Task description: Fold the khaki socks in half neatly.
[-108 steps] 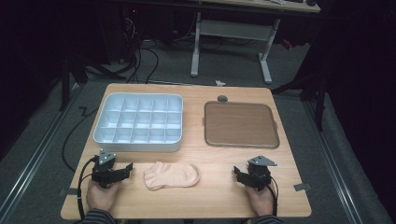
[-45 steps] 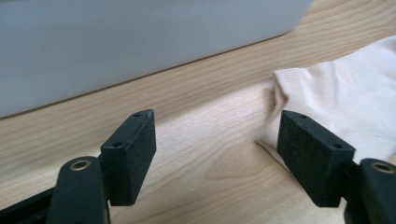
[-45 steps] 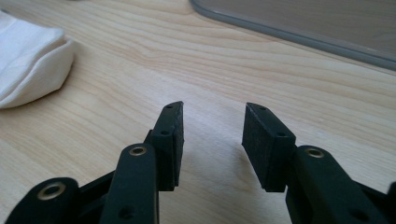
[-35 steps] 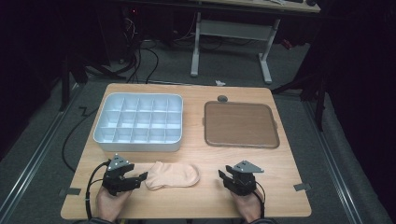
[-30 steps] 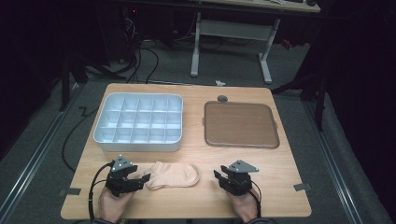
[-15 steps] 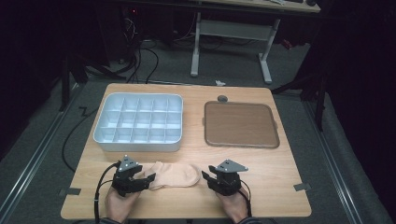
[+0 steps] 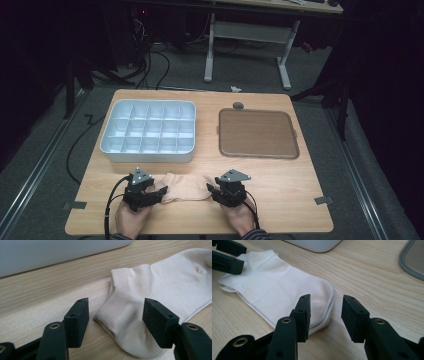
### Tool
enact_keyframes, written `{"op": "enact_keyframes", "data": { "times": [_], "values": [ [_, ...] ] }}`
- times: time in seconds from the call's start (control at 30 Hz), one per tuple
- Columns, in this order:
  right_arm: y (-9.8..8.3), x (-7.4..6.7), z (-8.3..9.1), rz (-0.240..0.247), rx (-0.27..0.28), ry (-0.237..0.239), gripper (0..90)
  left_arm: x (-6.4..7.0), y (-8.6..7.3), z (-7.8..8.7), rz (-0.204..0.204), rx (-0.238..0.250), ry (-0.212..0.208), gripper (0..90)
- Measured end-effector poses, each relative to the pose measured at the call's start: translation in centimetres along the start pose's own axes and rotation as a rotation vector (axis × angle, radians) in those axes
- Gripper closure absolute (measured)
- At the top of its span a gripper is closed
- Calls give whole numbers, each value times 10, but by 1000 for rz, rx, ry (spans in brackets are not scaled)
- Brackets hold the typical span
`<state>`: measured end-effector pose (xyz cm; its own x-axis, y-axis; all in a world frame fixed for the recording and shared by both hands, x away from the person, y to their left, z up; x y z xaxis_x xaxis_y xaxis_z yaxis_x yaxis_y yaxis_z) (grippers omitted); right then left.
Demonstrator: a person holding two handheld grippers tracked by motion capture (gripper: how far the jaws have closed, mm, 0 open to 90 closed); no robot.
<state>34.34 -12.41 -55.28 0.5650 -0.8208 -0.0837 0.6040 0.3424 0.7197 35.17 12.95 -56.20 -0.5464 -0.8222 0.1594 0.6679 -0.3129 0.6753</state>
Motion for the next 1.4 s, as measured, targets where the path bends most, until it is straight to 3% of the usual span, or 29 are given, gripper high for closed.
{"op": "enact_keyframes", "data": {
  "times": [0.3,0.47,0.7,0.9,1.07,1.4],
  "values": [
    [-2,0,-6,1,-22,-5,612,0,-2,-1,-17,12,15,400],
    [-5,-2,-11,14,-42,2,669,3,-3,-1,-60,11,43,411],
    [-7,-4,-11,52,-40,7,740,2,-3,0,-51,8,52,537],
    [-7,-7,-11,104,-38,-10,795,2,-2,0,-42,1,22,656],
    [-7,-7,-10,99,-42,-4,813,4,-2,0,-29,-7,-7,765],
    [-7,-7,-10,81,-31,3,852,4,-1,0,-16,-16,-40,802]
  ]
}}
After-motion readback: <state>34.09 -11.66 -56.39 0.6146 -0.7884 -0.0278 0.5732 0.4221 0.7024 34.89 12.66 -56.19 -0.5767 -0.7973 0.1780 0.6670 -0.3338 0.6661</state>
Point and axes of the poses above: each handheld gripper's, and its own axes: z roughly backward along the jaws, y roughly out of its top, x roughly to its right, the point moved 5 cm from there along -z, roughly forward along the jaws, and after that the axes turned 3 degrees about -x, right-handed, at the moved point
